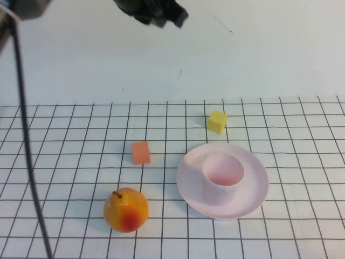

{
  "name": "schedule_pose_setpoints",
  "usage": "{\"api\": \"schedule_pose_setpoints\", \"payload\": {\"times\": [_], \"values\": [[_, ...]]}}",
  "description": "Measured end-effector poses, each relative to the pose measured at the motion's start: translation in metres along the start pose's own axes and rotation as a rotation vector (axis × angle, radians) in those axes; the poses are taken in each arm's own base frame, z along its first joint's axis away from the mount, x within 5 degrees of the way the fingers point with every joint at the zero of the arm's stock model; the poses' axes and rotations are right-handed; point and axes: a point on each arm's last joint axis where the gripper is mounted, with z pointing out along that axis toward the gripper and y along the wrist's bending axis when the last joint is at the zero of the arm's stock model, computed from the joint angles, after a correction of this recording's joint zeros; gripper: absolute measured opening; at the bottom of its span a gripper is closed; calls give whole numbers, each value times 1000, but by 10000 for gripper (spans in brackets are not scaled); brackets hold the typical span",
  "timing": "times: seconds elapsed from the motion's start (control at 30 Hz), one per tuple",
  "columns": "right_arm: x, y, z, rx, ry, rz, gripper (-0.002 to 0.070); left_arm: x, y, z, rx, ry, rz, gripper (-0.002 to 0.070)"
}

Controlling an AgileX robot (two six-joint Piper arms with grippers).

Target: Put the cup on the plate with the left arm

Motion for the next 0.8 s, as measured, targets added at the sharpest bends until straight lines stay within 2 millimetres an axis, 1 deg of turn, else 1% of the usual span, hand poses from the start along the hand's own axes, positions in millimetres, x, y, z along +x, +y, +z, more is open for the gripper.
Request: {"api": "schedule_pose_setpoints", "payload": {"times": [0.13, 0.23, 0.33, 0.43, 0.53, 0.6, 0.63, 0.67, 0.73, 0.77, 0.8], "values": [[0, 0, 0, 0, 0, 0, -2, -8, 3, -67, -30, -180, -37, 3], [0, 0, 0, 0, 0, 0, -2, -13, 0, -109, -46, -330, -36, 3], [0, 0, 0, 0, 0, 0, -2, -13, -5, -145, -52, -466, -40, 0], [0, 0, 0, 0, 0, 0, -2, -6, -9, -172, -64, -572, -47, 0], [0, 0, 0, 0, 0, 0, -2, 9, -12, -184, -80, -642, -59, 0], [0, 0, 0, 0, 0, 0, -2, 24, -15, -185, -91, -668, -65, -1], [0, 0, 0, 0, 0, 0, -2, 34, -16, -182, -95, -670, -68, -1], [0, 0, 0, 0, 0, 0, -2, 45, -18, -174, -94, -653, -75, -1], [0, 0, 0, 0, 0, 0, -2, 69, -21, -164, -100, -652, -86, -1], [0, 0, 0, 0, 0, 0, -2, 79, -23, -163, -104, -661, -88, -1], [0, 0, 0, 0, 0, 0, -2, 90, -25, -157, -105, -660, -95, -1]]}}
